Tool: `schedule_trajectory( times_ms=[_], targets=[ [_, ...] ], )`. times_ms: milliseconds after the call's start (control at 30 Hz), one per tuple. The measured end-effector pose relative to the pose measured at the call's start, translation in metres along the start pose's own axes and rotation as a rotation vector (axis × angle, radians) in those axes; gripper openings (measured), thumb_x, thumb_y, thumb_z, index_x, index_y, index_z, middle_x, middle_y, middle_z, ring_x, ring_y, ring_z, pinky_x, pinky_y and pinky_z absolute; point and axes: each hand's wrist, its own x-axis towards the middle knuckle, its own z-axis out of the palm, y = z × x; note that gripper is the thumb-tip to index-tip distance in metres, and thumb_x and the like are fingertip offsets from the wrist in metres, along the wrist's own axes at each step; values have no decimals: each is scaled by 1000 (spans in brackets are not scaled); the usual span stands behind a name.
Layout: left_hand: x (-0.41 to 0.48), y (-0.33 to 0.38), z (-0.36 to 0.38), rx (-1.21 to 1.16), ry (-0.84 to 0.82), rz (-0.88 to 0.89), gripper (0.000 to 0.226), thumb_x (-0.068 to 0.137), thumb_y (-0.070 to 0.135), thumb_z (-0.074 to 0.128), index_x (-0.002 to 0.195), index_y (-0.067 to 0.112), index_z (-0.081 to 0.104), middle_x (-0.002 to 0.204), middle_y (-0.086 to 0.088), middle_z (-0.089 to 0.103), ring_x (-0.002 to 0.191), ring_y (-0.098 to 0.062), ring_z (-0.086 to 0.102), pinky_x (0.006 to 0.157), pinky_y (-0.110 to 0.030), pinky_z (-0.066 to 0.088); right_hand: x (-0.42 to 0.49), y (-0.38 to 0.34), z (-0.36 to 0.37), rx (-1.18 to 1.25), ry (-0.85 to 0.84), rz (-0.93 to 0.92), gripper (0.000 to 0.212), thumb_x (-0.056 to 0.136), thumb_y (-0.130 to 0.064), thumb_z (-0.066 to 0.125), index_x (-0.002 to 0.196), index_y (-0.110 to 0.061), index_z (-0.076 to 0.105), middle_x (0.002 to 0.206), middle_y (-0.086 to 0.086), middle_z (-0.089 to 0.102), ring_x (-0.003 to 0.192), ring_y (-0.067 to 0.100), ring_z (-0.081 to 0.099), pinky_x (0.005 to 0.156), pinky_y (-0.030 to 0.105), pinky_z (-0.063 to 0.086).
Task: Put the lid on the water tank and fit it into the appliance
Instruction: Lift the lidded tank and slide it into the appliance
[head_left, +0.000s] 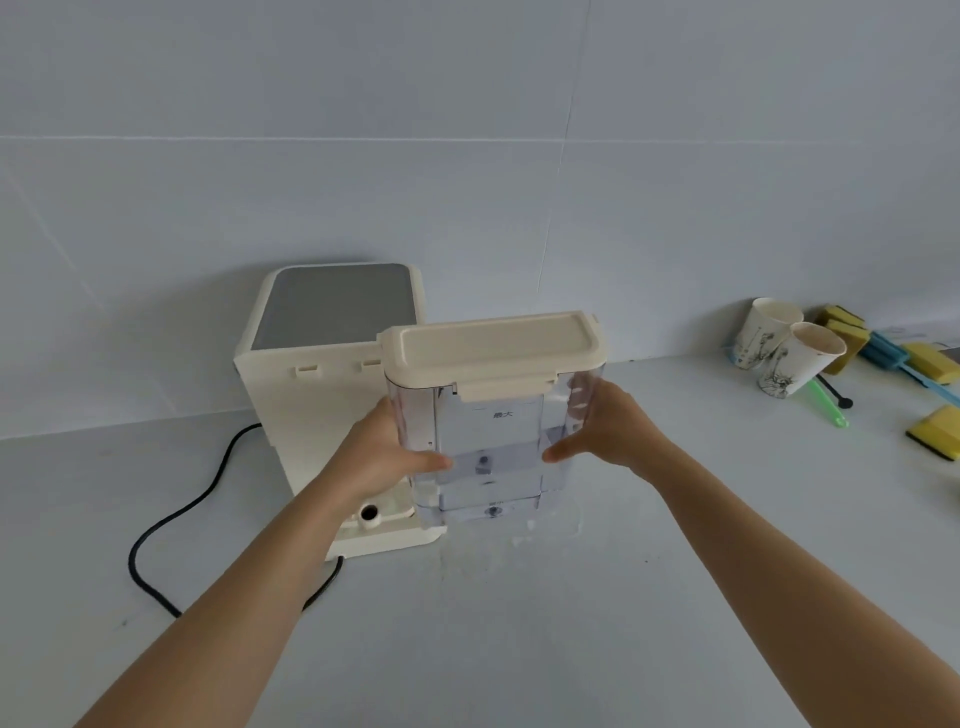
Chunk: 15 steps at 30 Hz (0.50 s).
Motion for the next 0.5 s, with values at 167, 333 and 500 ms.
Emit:
schedule_trajectory(
  times_ms=[167, 333, 500],
  targets=[
    [-20, -4, -35, -40, 46, -9, 47, 60, 5, 80, 99, 26, 61, 99, 5, 70, 99, -16, 63, 96, -39, 47, 1, -31, 21, -30, -44, -45, 87, 47, -20, 88, 121, -9, 45, 95, -3, 52, 93, 17, 50, 79, 25, 36],
    [-34, -5, -68, -46, 73, -34, 47, 61, 0, 78, 96, 27, 63, 94, 7, 70, 94, -13, 63, 82, -27, 49, 6, -59, 45, -37, -83, -55, 68, 46, -21, 88, 101, -7, 52, 90, 6, 60, 91, 27, 58, 72, 28, 46],
    [-40, -11, -93, -54, 107, -85, 52, 61, -6, 77, 104, 18, 62, 95, 8, 69, 93, -11, 63, 77, -21, 47, 11, -81, 66, 29, -112, -76, 63, 46, -14, 87, 100, -7, 57, 97, 10, 65, 92, 26, 59, 76, 30, 48]
  ],
)
